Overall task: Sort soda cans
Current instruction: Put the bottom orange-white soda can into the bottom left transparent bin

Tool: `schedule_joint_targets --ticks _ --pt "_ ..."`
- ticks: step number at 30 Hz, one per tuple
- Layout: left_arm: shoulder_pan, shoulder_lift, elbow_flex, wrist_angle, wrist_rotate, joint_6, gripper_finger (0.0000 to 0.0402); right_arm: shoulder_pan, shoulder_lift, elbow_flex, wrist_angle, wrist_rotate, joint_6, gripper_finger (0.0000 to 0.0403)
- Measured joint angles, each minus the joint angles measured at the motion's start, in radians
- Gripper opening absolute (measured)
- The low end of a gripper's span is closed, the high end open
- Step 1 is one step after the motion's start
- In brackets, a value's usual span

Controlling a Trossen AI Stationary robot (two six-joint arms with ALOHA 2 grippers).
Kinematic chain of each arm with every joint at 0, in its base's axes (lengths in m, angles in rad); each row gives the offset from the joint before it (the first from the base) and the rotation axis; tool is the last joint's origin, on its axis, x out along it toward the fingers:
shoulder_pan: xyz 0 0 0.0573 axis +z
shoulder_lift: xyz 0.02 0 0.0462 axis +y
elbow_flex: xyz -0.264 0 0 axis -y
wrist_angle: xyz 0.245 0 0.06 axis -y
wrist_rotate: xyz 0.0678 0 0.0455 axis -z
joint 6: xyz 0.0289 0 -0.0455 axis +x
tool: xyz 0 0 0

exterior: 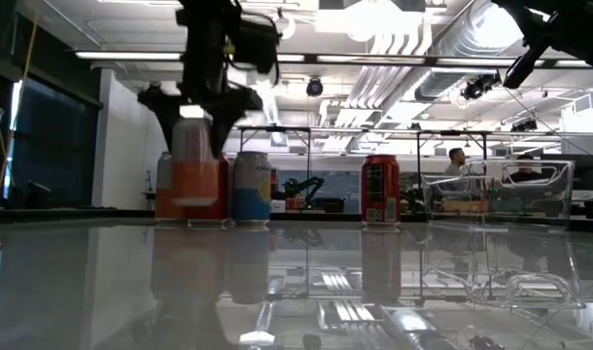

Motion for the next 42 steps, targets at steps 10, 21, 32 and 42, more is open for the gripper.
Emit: schedule_joint_targets --ticks 10,21,32,42 --pt "-0.209 -0.195 0.104 0.035 0.122 -0.11 0.0303 0.0 0.0 0.0 -0.008 0.0 -0.001 0.0" --pt "-0.678 -0.209 0.21 -0.07 0.126 -0.735 0.0303 0.0 0.0 0.0 -0.027 0.001 -0.002 0.0" --pt "-0.955 -0.236 0.183 -0.312 0.182 -1.153 0.0303 0.0 0.0 0.0 -0.049 0.014 -0.003 0.0" --pt "-0.963 -0.309 -0.067 -0.305 0.188 -1.146 0.0303 0.0 0.0 0.0 -0.045 0.014 -0.002 0.0"
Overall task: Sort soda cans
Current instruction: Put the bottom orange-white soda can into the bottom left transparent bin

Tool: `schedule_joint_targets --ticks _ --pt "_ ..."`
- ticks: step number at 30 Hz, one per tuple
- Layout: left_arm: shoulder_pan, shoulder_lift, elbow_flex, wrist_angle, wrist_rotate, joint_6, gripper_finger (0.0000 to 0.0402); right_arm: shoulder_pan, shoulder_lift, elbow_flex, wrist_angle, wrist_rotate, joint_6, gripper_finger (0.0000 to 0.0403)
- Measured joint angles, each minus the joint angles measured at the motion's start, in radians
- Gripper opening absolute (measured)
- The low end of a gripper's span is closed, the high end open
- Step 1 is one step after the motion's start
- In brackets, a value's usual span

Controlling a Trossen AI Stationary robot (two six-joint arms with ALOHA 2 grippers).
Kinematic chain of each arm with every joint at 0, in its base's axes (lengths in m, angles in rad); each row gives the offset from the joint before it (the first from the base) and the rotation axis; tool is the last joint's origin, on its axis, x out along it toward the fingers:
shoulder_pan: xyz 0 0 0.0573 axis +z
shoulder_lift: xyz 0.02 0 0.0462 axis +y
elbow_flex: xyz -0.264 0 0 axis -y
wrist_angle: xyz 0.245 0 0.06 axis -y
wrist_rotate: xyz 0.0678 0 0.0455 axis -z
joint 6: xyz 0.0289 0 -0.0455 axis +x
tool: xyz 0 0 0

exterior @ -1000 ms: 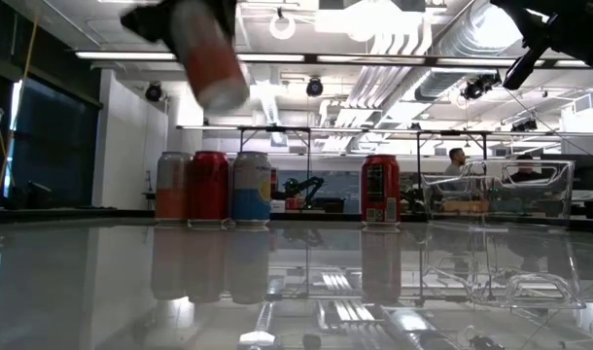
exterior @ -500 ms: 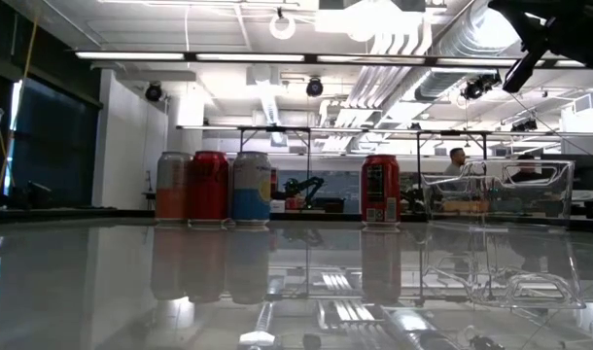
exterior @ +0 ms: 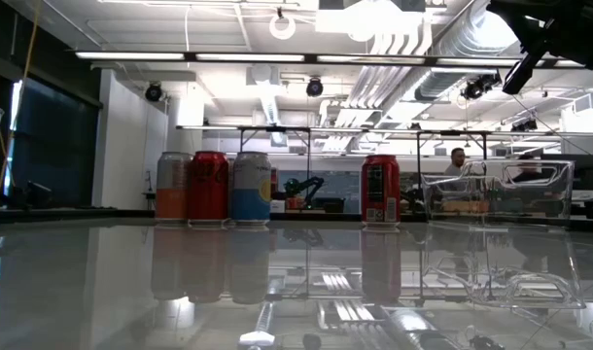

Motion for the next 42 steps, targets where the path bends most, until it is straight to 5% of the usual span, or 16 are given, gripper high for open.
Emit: schedule_joint_targets --ticks 17,31,42 --pt "-0.046 -0.133 -0.421 0.211 -0.016 -0.008 0.0303 0.0 0.0 0.0 0.001 -0.001 0.079 0.0" --pt "-0.134 -0.134 -0.513 0.284 -0.026 -0.015 0.0308 0.0 0.0 0.0 0.001 0.066 0.079 0.0" --pt "-0.135 -0.131 -0.517 0.282 0.044 0.023 0.0356 0.0 0.0 0.0 -0.002 0.079 0.079 0.0"
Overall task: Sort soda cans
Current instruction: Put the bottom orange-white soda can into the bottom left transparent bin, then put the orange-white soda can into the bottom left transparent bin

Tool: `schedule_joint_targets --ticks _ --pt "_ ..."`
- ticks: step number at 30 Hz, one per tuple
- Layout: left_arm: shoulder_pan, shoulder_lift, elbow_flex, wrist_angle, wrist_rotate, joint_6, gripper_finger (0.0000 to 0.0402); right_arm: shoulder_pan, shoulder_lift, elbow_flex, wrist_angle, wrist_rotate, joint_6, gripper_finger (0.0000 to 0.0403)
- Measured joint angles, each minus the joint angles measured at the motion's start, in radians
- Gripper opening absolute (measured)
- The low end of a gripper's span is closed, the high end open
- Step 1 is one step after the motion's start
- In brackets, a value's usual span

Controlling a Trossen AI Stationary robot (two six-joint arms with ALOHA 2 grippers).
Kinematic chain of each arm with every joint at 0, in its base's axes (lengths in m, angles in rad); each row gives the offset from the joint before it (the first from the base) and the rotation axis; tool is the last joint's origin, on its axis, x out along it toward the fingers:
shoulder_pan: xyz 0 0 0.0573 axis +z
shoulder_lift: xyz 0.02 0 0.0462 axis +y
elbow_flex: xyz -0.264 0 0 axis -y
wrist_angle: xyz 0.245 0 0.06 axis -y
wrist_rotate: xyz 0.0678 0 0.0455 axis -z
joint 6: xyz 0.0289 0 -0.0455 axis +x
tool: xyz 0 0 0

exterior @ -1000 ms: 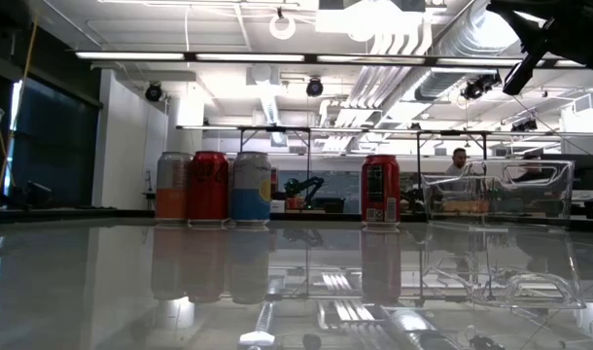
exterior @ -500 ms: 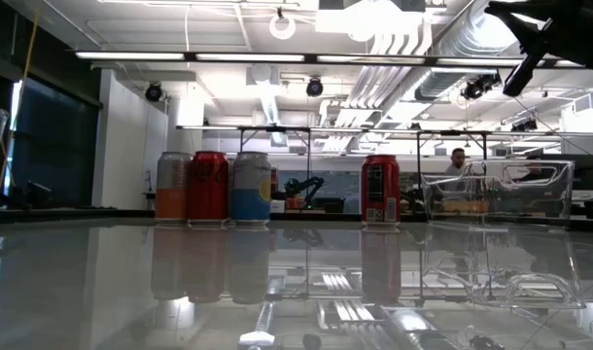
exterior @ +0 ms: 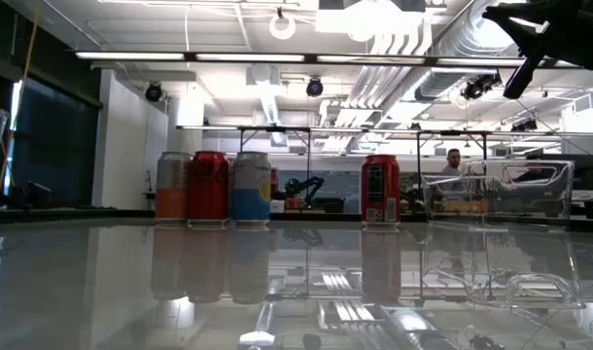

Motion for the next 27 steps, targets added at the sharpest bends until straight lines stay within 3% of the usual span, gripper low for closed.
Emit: schedule_joint_targets --ticks 7,15,19,22,27 --pt "0.0 0.0 0.093 -0.044 0.0 0.056 0.0358 0.0 0.0 0.0 -0.006 0.0 0.0 0.0" --pt "0.0 0.0 0.255 -0.254 0.001 0.11 0.0359 0.0 0.0 0.0 -0.022 0.0 0.0 0.0" --pt "0.011 -0.001 0.331 -0.285 -0.014 0.135 0.0356 0.0 0.0 0.0 -0.023 -0.001 0.0 0.0" --pt "0.034 -0.001 0.406 -0.263 -0.144 0.137 0.0356 0.0 0.0 0.0 -0.022 -0.001 0.0 0.0" --pt "0.146 0.008 0.526 -0.198 -0.547 0.229 0.0353 0.0 0.0 0.0 -0.021 -0.001 0.0 0.0"
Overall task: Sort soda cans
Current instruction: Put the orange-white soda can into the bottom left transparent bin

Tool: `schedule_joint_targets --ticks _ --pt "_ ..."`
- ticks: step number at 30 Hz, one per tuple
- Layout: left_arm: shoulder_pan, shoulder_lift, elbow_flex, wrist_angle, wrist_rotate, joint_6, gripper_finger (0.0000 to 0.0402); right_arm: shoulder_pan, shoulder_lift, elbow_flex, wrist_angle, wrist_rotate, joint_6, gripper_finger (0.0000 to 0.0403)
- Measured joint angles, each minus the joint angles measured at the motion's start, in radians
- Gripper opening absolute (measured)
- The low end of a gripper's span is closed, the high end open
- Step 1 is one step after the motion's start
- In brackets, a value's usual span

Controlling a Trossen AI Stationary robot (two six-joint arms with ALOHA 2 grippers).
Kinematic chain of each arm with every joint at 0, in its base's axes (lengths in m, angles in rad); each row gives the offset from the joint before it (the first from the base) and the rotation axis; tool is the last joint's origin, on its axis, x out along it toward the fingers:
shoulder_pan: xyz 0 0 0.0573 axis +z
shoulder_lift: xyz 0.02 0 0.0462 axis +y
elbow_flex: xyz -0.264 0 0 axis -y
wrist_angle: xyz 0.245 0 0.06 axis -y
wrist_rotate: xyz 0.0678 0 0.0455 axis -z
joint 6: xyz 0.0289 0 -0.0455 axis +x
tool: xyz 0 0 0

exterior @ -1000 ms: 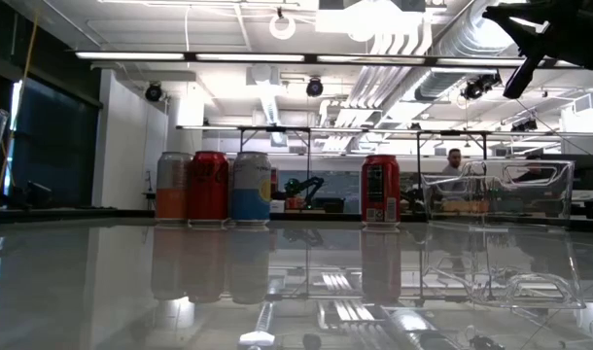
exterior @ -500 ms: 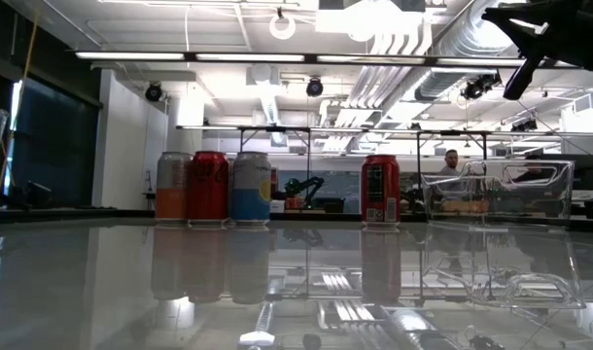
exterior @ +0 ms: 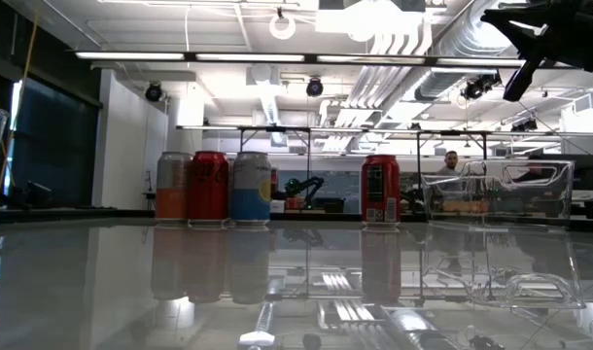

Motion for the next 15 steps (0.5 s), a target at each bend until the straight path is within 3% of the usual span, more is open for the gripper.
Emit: schedule_joint_targets --ticks 2,5,10,15 --pt "0.081 0.017 0.035 0.04 -0.101 0.131 0.0348 0.0 0.0 0.0 0.0 0.0 0.0 0.0" --pt "0.239 0.046 0.072 0.132 -0.149 0.431 0.0337 0.0 0.0 0.0 0.001 -0.001 0.0 0.0" --pt "0.523 0.081 0.119 0.27 -0.031 1.023 0.0321 0.0 0.0 0.0 0.001 -0.002 0.023 0.0" --pt "0.76 0.098 0.135 0.278 0.055 1.452 0.0319 0.001 0.0 0.0 0.008 -0.019 0.08 0.0"
